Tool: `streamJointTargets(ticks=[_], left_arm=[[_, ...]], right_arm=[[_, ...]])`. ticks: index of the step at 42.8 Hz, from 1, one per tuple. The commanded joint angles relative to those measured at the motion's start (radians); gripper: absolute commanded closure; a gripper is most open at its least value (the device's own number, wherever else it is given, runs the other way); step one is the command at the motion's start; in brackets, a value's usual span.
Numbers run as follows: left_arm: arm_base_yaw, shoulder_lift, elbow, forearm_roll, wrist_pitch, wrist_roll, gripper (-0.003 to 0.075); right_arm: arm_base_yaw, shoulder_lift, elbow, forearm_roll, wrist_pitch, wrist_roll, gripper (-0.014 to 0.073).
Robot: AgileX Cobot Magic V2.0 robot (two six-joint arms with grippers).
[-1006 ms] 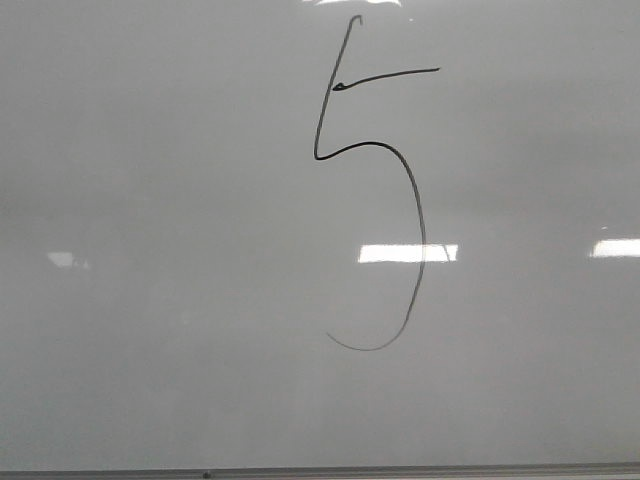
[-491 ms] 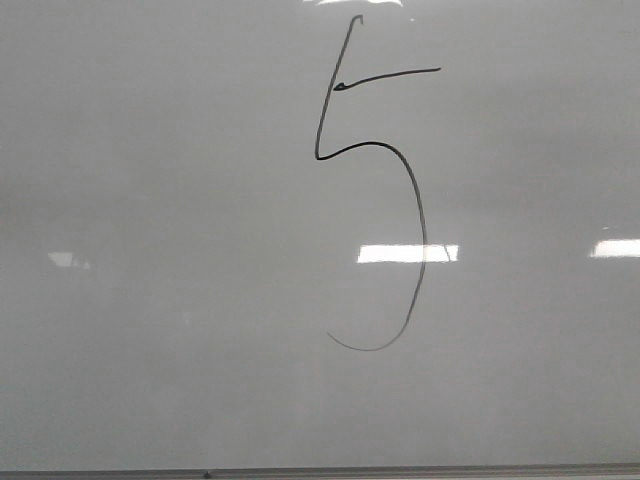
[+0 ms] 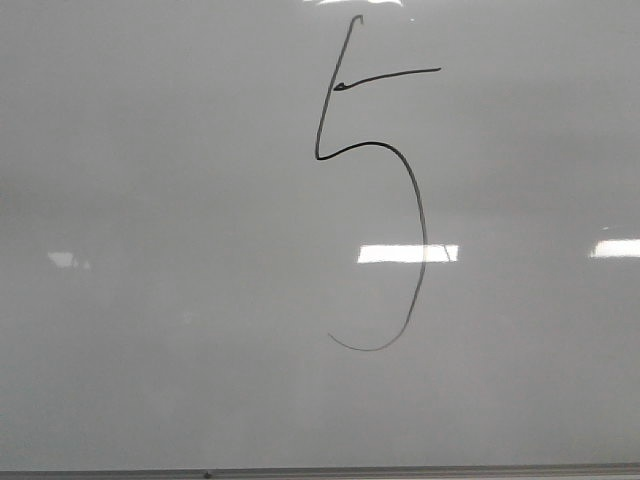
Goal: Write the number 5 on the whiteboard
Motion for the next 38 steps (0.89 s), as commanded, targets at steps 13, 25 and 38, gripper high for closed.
streamJointTargets(ticks=[13,25,38], left_arm=[[-0.001,-0.196,-0.018,-0.005,0.048,-0.002,0.0162],[-0.001,-0.559,0.087,-0.005,0.060,-0.002,0.0366],[-0.001,-0.866,0.219,-0.005,0.067,-0.002,0.0732]], right_arm=[[-0.005,0.004,-0.026,0.019,-0.039,0.001,0.0664],[-0.005,0.004,-0.026,0.019,-0.038,0.001,0.0664],[-0.005,0.004,-0.026,0.019,-0.036,0.001,0.0664]])
